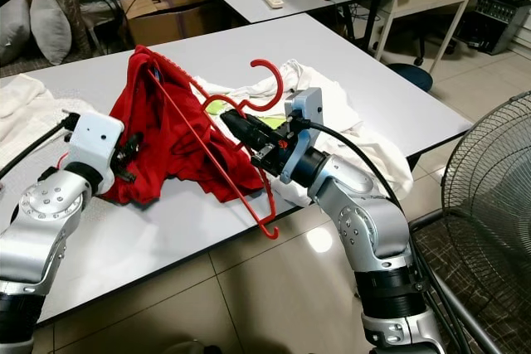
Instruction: Hang hanger
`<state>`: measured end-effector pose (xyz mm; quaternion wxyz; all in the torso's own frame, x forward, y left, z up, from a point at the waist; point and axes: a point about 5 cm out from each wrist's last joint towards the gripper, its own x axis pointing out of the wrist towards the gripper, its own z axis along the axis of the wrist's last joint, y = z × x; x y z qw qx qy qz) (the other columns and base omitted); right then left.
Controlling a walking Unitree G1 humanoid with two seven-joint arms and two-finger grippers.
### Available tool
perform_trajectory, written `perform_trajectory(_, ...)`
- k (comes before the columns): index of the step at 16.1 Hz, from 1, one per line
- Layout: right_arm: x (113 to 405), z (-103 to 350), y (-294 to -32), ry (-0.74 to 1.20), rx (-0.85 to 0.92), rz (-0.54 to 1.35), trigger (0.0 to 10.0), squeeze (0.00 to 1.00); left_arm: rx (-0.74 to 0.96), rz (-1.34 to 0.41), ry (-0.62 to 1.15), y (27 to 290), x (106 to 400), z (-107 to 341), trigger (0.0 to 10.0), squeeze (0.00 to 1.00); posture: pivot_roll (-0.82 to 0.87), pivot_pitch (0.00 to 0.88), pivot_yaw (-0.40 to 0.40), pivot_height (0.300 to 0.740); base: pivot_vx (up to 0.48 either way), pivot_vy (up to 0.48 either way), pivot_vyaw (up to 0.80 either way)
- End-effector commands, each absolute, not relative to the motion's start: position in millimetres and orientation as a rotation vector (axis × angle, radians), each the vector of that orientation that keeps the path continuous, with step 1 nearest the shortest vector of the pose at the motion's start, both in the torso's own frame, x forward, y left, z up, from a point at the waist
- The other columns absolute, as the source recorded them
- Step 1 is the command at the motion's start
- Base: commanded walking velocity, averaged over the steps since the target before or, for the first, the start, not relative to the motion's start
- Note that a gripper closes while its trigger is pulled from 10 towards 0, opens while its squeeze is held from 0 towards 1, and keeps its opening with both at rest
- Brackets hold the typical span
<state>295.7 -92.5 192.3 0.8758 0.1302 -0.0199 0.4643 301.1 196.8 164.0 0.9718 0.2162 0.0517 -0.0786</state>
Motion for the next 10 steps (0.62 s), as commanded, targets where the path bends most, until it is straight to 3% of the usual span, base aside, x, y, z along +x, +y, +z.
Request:
perform_trajectory(1, 296, 200, -89, -0.075, 0.254, 0.994, 10.0, 0.00, 0.428, -0.144, 0.092, 202, 303, 169, 0.0, 0.00, -0.09, 0.000, 0.094, 0.740, 0.000, 0.000, 0.00)
perform_trajectory(10, 296, 199, -89, -0.070, 0.245, 0.995, 10.0, 0.00, 0.431, -0.145, 0.112, 213, 304, 170, 0.0, 0.00, -0.08, 0.000, 0.093, 0.740, 0.000, 0.000, 0.00)
